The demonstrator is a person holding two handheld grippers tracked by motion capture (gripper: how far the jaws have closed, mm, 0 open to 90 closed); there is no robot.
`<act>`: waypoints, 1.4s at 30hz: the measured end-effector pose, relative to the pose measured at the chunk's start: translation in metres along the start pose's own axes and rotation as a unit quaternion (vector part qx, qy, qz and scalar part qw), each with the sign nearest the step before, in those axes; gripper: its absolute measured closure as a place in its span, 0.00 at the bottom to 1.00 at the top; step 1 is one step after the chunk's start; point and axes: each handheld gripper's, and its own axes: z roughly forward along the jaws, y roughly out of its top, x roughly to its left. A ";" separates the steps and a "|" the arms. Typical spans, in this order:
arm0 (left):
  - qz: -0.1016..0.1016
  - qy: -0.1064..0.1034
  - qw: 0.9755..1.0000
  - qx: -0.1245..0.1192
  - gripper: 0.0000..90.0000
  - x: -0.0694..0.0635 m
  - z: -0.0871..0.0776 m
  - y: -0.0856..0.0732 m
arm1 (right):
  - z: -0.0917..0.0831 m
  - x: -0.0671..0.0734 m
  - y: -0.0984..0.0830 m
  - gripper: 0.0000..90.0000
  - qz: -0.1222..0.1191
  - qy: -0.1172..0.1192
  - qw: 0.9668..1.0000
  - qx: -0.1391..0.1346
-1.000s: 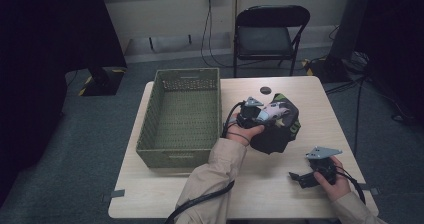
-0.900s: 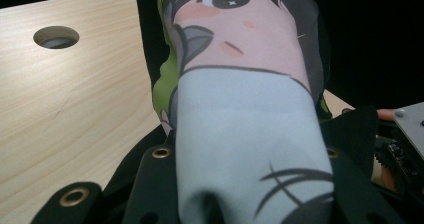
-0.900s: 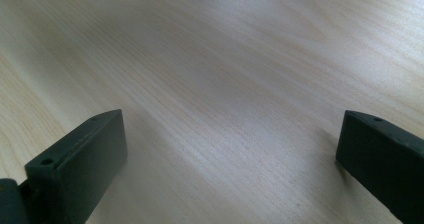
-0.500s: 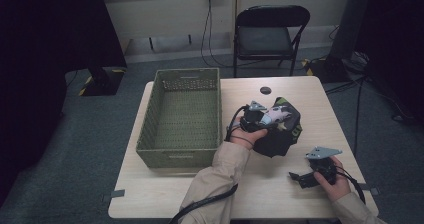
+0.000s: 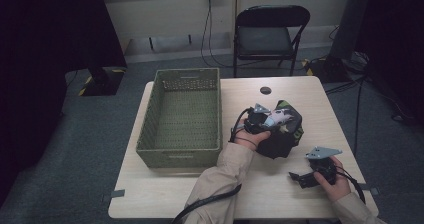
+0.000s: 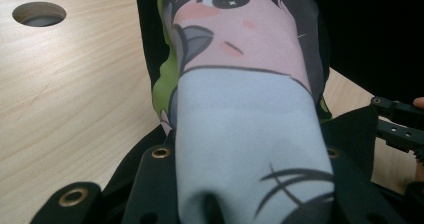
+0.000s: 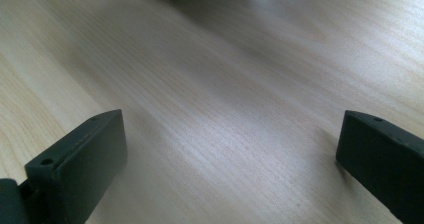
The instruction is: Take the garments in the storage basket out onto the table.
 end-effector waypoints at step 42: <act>-0.005 0.034 0.999 0.035 0.61 0.009 0.025 -0.027 | 0.000 0.000 0.000 0.00 0.001 0.000 1.000 0.000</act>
